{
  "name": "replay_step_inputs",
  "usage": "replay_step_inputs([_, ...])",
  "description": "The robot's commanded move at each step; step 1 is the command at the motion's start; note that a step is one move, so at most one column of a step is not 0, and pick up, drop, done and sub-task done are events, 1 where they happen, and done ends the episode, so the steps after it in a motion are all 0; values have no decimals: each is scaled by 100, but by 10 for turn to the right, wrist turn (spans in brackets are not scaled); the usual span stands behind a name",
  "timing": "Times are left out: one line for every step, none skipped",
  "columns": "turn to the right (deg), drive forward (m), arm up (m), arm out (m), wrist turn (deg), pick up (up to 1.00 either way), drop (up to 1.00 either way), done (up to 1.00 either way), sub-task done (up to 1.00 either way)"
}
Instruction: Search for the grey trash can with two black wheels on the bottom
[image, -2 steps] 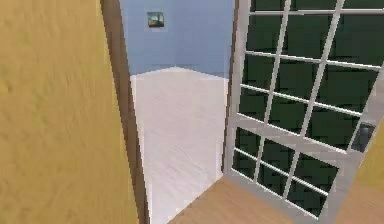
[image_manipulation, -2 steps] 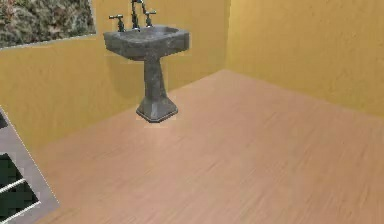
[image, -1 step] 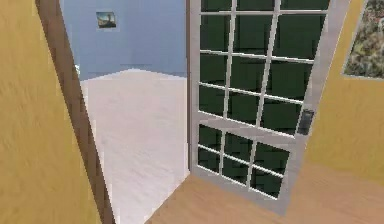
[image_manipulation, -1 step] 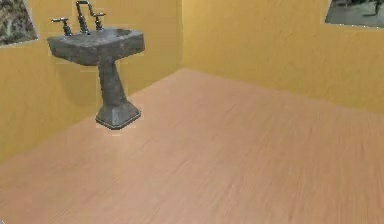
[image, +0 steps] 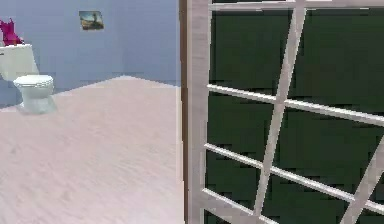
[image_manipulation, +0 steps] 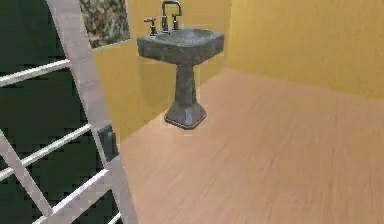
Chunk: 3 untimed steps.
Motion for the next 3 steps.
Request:
replay_step_inputs([-420,0,0,0,0,0,0,0,0])
replay_step_inputs([0,10,0,0,0,0,0,0,0])
replay_step_inputs([-120,0,0,0,0,0,0,0,0])
